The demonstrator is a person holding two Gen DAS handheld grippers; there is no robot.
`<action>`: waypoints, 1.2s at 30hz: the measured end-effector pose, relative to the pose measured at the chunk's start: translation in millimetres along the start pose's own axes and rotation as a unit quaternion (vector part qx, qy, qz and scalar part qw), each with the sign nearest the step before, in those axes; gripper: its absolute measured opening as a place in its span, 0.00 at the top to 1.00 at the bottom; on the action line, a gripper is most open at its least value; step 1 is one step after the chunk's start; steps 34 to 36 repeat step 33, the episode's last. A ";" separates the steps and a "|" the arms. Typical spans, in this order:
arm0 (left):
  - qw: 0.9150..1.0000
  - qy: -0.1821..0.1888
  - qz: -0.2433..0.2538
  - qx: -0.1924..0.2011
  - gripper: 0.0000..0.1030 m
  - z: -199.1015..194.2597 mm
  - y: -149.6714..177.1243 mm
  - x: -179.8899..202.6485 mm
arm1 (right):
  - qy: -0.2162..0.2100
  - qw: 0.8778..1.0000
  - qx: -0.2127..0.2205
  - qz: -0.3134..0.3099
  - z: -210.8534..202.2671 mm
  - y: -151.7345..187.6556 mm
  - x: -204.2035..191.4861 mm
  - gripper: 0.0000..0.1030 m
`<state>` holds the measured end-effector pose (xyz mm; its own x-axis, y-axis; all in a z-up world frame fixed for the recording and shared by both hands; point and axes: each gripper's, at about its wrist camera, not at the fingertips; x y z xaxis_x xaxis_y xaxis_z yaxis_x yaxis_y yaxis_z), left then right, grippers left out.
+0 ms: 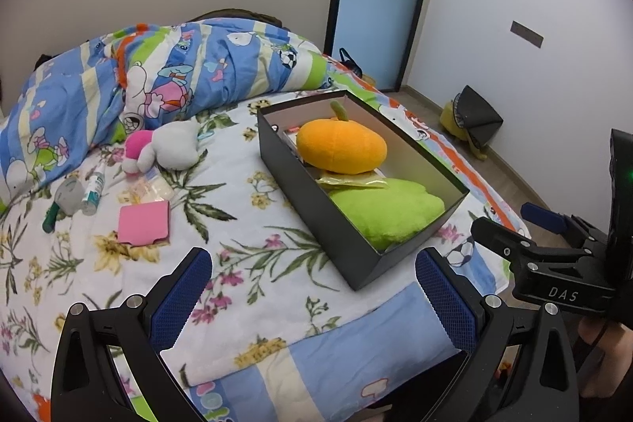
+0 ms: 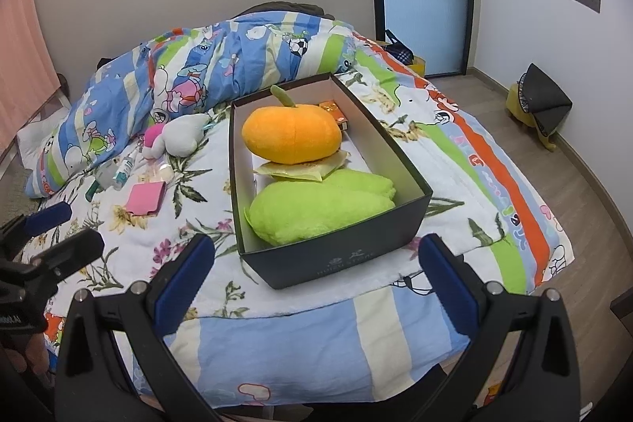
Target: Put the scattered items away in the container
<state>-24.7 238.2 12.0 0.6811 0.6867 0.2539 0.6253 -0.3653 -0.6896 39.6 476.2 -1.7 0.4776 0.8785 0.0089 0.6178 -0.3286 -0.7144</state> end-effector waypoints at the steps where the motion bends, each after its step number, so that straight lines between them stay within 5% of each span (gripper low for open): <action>1: 1.000 0.001 0.001 0.000 0.00 -0.3 -0.5 1.6 | -0.002 1.000 0.001 0.001 -1.0 -0.4 0.6 0.00; 36: 1.000 0.014 0.008 -0.011 0.00 6.8 1.3 14.7 | -0.010 1.000 -0.003 0.012 1.4 -1.2 8.6 0.00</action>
Point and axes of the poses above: each gripper's, at about its wrist camera, not at the fingertips, and z roughly the way its jaws point, x to its right, y to its underside, and after that the axes turned 12 degrees about y, right-handed
